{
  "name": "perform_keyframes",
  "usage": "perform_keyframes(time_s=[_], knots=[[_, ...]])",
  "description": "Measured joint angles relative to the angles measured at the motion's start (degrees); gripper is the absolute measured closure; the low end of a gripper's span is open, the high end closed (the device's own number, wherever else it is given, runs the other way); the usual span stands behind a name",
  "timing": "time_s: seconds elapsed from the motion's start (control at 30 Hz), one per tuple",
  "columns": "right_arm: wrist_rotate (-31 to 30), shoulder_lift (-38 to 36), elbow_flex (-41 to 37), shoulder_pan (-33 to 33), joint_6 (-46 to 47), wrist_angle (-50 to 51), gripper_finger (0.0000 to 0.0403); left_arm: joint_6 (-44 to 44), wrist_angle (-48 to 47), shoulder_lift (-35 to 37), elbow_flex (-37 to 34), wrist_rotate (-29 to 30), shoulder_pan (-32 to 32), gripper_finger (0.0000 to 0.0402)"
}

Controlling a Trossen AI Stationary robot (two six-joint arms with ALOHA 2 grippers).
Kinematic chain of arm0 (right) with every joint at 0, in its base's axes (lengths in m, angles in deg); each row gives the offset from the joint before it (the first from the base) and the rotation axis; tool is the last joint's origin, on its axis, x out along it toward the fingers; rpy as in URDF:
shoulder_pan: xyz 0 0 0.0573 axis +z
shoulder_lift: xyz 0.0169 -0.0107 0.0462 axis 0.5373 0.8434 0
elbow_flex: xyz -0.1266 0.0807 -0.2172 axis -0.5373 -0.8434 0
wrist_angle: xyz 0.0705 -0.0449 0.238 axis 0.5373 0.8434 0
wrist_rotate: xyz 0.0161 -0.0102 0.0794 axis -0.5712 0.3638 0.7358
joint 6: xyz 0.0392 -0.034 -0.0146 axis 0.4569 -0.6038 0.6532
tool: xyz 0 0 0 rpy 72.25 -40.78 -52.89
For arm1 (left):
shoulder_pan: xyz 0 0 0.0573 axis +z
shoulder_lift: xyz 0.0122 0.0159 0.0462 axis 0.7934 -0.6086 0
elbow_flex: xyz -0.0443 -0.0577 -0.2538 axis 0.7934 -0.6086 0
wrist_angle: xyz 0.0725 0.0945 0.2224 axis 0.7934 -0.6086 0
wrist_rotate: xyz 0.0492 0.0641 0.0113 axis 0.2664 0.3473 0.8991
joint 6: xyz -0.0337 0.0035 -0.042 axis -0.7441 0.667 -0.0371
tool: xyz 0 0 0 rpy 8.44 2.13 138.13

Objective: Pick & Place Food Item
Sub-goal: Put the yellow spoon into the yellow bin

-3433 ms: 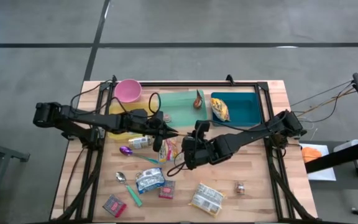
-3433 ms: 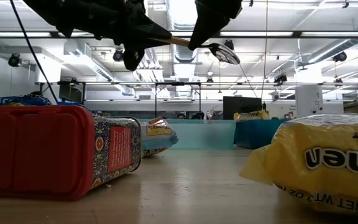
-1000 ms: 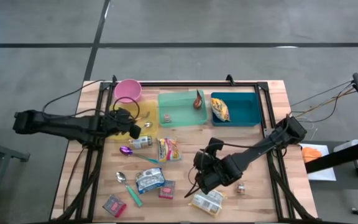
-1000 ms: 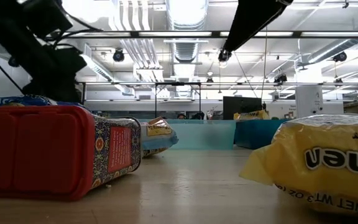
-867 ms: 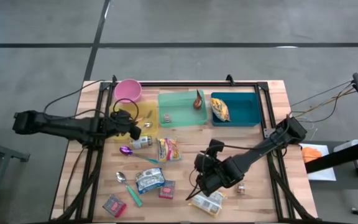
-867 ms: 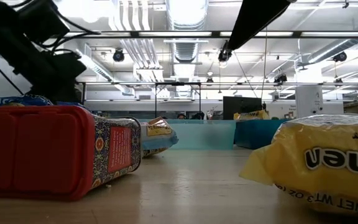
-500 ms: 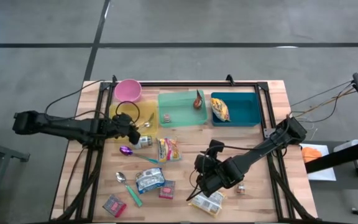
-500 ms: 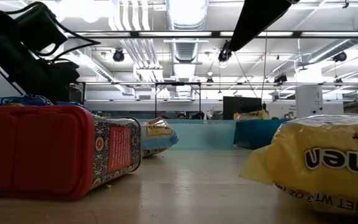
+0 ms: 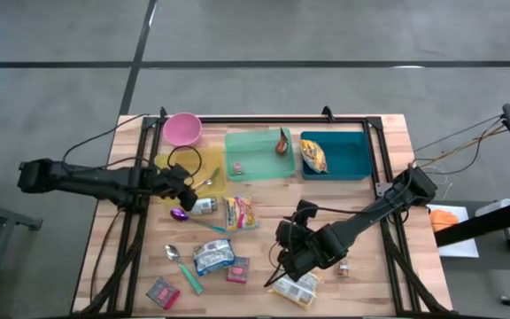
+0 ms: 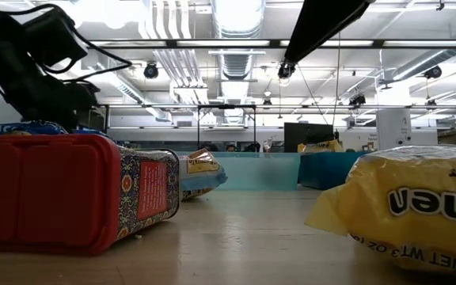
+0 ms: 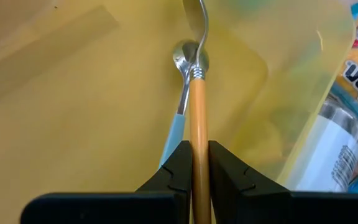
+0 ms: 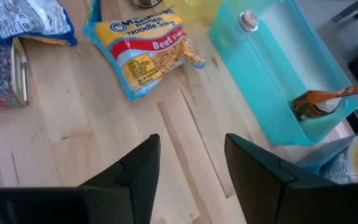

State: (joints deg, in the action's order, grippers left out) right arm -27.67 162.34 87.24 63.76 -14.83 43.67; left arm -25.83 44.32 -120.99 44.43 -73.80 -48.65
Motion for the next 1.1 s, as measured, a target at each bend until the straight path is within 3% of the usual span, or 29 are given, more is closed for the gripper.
perform_keyframes(time_s=[0.33,0.47,0.77,1.1], knots=[[2.64,0.00,0.00,0.00,-0.22,-2.79,0.0225,-0.05,-6.40,-0.84,3.58,-0.26,0.04,0.0368],[2.95,0.02,0.00,0.03,-0.22,-3.33,0.0225,-0.05,-6.76,-4.65,4.06,-0.07,0.11,0.0354],[2.96,0.02,0.00,0.25,-0.33,-3.53,0.0225,1.12,-6.44,-15.53,6.71,0.69,1.14,0.0362],[2.97,0.07,0.00,0.39,-0.37,-3.76,0.0225,2.80,-6.42,-18.86,8.60,0.62,1.22,0.0348]])
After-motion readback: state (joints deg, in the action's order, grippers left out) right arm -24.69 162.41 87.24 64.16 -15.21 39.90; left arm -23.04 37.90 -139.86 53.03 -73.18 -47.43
